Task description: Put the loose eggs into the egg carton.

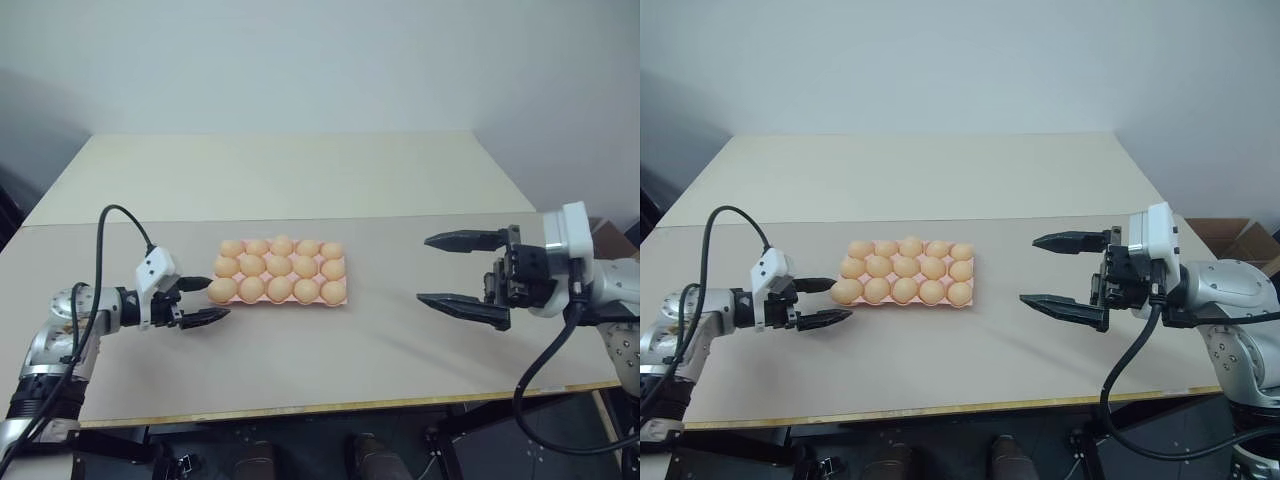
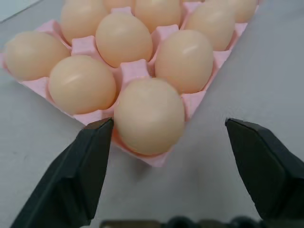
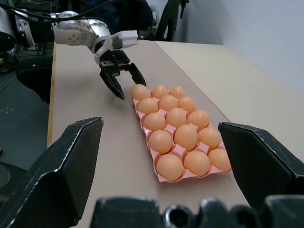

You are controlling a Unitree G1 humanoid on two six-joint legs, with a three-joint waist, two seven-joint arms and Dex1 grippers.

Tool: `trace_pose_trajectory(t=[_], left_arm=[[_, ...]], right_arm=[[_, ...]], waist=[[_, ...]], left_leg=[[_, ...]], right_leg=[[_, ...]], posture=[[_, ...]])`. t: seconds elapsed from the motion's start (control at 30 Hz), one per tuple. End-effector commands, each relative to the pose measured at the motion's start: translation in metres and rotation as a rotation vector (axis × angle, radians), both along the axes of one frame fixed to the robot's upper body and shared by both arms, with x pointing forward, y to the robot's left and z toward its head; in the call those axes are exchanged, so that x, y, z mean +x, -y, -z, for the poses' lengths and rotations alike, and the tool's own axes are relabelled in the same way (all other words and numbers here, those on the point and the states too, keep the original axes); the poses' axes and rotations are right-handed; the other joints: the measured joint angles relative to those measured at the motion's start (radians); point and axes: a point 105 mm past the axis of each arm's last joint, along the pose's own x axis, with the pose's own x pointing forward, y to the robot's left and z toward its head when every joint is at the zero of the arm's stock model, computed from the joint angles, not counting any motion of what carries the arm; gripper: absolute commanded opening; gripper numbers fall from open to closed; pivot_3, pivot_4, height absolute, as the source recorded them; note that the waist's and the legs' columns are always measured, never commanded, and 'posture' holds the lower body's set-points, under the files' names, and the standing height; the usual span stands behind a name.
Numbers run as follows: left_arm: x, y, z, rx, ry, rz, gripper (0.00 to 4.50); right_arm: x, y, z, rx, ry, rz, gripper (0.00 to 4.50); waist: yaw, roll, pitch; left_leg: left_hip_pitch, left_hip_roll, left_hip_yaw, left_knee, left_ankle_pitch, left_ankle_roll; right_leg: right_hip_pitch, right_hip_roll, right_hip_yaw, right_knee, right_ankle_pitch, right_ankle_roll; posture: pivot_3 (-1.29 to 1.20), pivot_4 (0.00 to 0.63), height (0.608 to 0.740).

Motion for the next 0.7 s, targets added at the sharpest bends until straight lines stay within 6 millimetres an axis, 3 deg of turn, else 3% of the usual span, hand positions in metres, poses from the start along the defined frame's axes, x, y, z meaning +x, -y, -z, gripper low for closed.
trace_pose_trajectory(t=[0.03,0.4,0.57,0.7], left_arm=[[-0.005,-0.008,-0.030,-0.004,0.091,0.006,3.92],[-0.054,-0.028,-0.079,-0.065,0.164,-0.019,3.92],[-0.085,-0.028,-0.080,-0.085,0.125,-0.027,3.92],[-0.095,-0.021,-0.075,-0.108,0.112,-0.068,3.92]], right_arm=[[-0.004,0.000,-0.010,-0.001,0.058,-0.004,4.50],[-0.002,0.003,-0.007,-0.006,0.044,-0.001,4.50],[0.002,0.008,-0.001,-0.027,0.025,0.024,4.50],[0.004,0.008,0.004,-0.031,0.021,0.040,4.50]], waist=[[-0.001,0.000,0.000],[0.000,0.000,0.000],[-0.001,0.000,0.000],[0.002,0.000,0.000]], left_leg=[[0.000,0.000,0.000,0.000,0.000,0.000],[0.001,0.001,0.000,0.000,0.000,0.000],[0.001,0.001,0.000,0.000,0.000,0.000],[0.001,0.001,0.001,0.000,0.000,0.000]], right_leg=[[0.000,0.000,0.000,0.000,0.000,0.000],[0.000,0.000,0.000,0.000,-0.003,-0.005],[0.000,0.000,0.000,-0.001,-0.004,-0.006],[-0.001,-0.001,0.000,0.000,-0.004,-0.007]], posture=[[0.00,0.150,0.740],[0.00,0.150,0.740],[0.00,0.150,0.740],[0.00,0.150,0.740]])
